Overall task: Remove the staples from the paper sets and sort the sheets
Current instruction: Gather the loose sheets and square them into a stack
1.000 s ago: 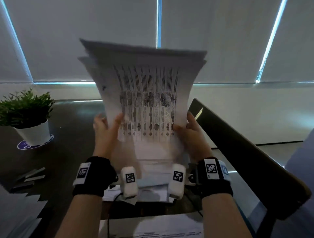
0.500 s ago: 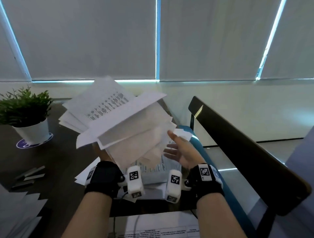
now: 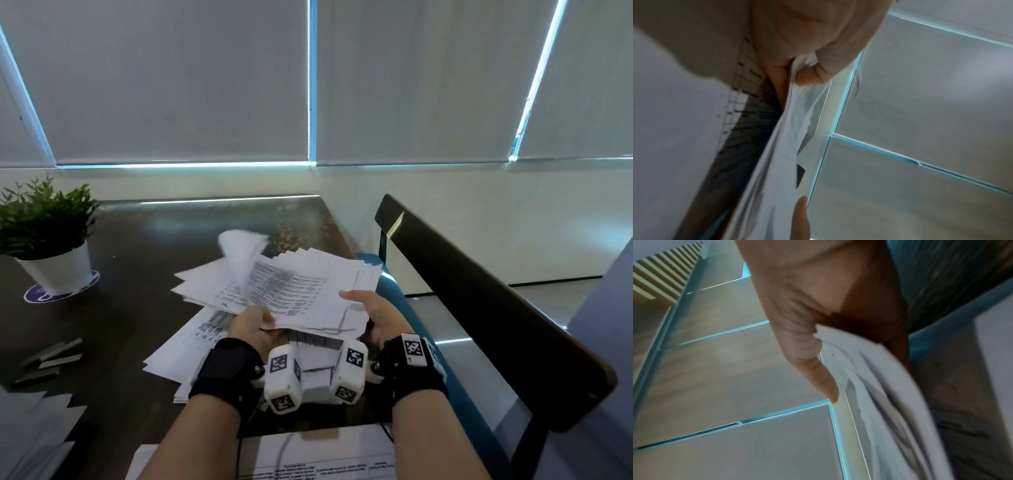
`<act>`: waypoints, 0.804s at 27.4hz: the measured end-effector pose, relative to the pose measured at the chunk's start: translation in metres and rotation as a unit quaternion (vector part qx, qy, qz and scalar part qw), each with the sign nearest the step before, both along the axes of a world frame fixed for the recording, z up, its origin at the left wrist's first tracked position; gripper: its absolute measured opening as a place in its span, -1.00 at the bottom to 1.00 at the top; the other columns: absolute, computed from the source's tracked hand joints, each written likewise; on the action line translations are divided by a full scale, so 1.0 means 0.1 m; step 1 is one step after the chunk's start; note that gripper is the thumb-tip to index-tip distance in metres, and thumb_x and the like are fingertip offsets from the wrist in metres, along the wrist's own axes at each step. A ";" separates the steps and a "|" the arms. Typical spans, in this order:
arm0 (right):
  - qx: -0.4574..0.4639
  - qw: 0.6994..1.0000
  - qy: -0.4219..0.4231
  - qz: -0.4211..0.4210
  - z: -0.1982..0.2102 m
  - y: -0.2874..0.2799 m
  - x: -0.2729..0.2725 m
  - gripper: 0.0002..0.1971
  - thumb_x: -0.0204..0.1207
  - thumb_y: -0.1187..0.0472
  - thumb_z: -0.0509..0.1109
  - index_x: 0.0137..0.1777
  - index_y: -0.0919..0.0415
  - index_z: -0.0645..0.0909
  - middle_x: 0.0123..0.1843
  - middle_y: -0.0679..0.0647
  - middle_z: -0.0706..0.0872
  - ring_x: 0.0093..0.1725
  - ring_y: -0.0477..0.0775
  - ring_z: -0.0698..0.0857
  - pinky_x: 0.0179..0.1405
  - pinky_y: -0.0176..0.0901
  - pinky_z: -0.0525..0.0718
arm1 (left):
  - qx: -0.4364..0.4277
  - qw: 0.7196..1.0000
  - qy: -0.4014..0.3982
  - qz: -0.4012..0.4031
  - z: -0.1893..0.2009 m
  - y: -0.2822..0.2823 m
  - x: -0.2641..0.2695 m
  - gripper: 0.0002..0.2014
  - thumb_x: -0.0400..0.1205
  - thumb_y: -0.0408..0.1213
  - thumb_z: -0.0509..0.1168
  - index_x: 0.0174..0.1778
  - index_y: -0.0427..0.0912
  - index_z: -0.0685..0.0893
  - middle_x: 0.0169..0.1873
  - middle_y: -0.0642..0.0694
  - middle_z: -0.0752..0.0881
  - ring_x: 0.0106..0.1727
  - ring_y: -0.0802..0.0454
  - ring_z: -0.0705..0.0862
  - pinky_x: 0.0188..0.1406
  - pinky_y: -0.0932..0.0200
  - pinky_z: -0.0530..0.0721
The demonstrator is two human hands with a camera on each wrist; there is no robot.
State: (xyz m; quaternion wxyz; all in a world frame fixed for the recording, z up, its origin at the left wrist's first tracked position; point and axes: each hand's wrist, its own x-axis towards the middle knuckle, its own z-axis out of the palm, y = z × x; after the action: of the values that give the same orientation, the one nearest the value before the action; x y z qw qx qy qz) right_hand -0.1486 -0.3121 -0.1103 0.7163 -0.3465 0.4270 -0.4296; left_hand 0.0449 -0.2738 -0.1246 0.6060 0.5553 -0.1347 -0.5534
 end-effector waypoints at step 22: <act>-0.137 0.973 0.105 -0.153 0.21 -0.14 -0.62 -0.49 0.33 0.36 0.60 0.30 0.33 0.61 0.21 0.27 0.73 0.20 0.31 0.71 0.14 0.22 0.72 | -0.234 0.949 -0.194 -0.080 0.45 0.50 1.16 -0.60 0.48 -0.24 0.40 0.25 -0.15 0.63 0.15 -0.27 0.74 0.07 -0.23 0.76 0.11 -0.27 0.68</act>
State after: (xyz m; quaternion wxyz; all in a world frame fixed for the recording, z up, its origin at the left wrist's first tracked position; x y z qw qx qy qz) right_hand -0.2106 -0.3264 -0.0896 0.5385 -0.4151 0.4851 -0.5499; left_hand 0.1612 -0.2240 -0.0798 0.6350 0.4819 -0.4193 -0.4344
